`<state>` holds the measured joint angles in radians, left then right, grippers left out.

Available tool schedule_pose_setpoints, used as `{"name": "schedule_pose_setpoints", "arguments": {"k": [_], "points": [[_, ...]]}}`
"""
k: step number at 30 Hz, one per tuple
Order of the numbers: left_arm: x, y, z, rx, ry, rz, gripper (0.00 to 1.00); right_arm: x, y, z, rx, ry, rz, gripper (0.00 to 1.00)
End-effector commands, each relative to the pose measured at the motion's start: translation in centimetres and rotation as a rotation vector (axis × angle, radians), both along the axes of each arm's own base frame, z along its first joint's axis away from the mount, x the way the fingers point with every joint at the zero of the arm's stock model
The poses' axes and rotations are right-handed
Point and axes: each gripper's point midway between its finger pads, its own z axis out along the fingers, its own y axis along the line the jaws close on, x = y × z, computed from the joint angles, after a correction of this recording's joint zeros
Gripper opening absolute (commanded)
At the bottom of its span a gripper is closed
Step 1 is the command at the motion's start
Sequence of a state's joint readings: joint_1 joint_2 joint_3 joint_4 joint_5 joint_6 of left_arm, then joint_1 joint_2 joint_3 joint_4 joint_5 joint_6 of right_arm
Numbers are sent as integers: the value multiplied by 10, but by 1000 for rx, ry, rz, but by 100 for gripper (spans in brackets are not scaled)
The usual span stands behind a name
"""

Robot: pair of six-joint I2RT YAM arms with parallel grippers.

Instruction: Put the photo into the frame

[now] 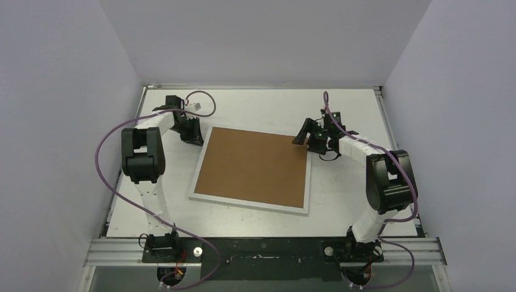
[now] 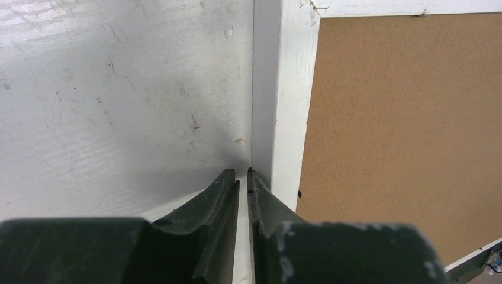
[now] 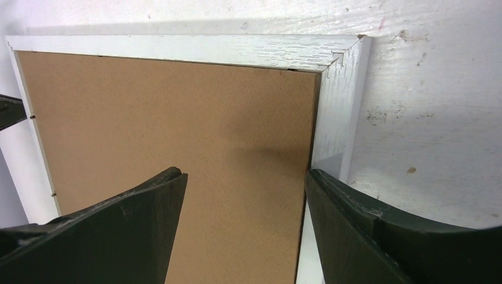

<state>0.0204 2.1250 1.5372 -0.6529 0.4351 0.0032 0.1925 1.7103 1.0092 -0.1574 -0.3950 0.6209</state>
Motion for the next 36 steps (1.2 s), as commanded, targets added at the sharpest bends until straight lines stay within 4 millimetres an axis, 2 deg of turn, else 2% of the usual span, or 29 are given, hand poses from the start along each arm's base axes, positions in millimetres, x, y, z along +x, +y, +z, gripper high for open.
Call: {"name": "schedule_pose_setpoints", "arguments": {"k": [1,4,7,12,20,31,36], "points": [[6,-6,-9,-1,-9,-16,10,-1,26,-1,39,-11,38,74],[2,-6,-15,-4,3,-17,8,-7,41,-1,57,-11,59,74],[-4,-23,-21,-3,10,-59,7,-9,51,4,85,-19,70,74],[-10,-31,-26,-15,15,-78,5,-9,68,29,152,-66,96,73],[-11,-37,-27,-16,16,-96,4,-23,104,51,231,-101,159,73],[-18,-36,-26,-10,26,-109,4,-23,107,90,260,-170,167,73],[-20,-35,-25,-7,31,-113,4,-26,106,98,273,-182,169,73]]}}
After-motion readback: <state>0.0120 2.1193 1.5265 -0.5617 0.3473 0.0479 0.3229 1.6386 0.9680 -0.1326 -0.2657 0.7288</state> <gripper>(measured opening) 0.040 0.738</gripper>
